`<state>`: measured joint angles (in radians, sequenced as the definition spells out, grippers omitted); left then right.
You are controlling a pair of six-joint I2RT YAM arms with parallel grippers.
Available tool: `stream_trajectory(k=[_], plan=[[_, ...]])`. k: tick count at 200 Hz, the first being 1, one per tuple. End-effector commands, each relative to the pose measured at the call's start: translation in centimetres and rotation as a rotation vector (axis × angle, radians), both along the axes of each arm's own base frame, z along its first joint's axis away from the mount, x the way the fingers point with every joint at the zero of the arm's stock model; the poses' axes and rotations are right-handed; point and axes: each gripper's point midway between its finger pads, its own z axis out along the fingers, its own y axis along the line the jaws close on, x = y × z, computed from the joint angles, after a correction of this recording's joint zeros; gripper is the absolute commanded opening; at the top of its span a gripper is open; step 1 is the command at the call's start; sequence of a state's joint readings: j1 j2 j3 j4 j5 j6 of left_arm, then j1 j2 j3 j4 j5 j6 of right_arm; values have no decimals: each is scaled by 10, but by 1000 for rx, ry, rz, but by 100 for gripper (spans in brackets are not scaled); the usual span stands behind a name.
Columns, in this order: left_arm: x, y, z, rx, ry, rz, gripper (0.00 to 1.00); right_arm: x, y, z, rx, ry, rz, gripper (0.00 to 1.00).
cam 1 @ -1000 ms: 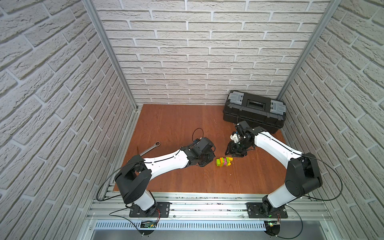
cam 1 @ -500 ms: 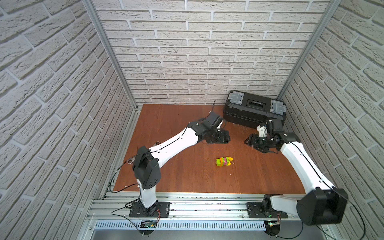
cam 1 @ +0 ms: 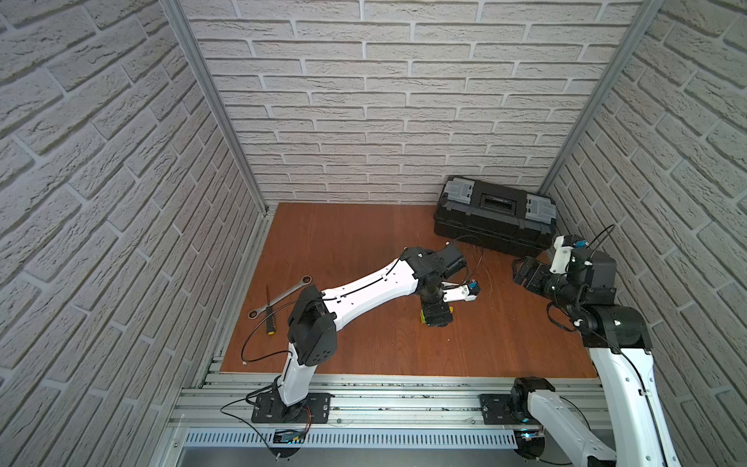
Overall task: Assemble a carrot with lego
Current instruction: Adjust the lego brick at the center of the board.
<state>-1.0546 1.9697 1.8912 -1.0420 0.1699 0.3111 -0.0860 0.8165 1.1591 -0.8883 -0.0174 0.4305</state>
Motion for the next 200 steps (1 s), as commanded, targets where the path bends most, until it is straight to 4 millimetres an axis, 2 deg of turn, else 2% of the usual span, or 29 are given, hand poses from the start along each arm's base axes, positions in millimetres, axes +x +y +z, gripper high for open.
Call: stream_trajectory(k=[1, 47, 102, 127, 145, 170, 200], plan=[[21, -28, 15, -115, -122, -101, 85, -5, -8, 3, -18, -22, -46, 87], [18, -37, -23, 5, -89, -172, 79, -15, -15, 5, -49, -48, -80, 85], [15, -51, -51, 20, -30, -172, 71, -20, -19, 30, -87, -93, -96, 84], [12, -56, -67, 74, -11, -191, 65, -19, -20, 38, -108, -102, -95, 83], [11, -61, -73, 89, -1, -192, 57, -18, -20, 39, -117, -101, -87, 83], [11, -59, -82, 120, 0, -193, 54, -18, -18, 37, -124, -98, -78, 83], [10, -47, -92, 187, 7, -194, 54, -18, -17, 35, -122, -95, -73, 83]])
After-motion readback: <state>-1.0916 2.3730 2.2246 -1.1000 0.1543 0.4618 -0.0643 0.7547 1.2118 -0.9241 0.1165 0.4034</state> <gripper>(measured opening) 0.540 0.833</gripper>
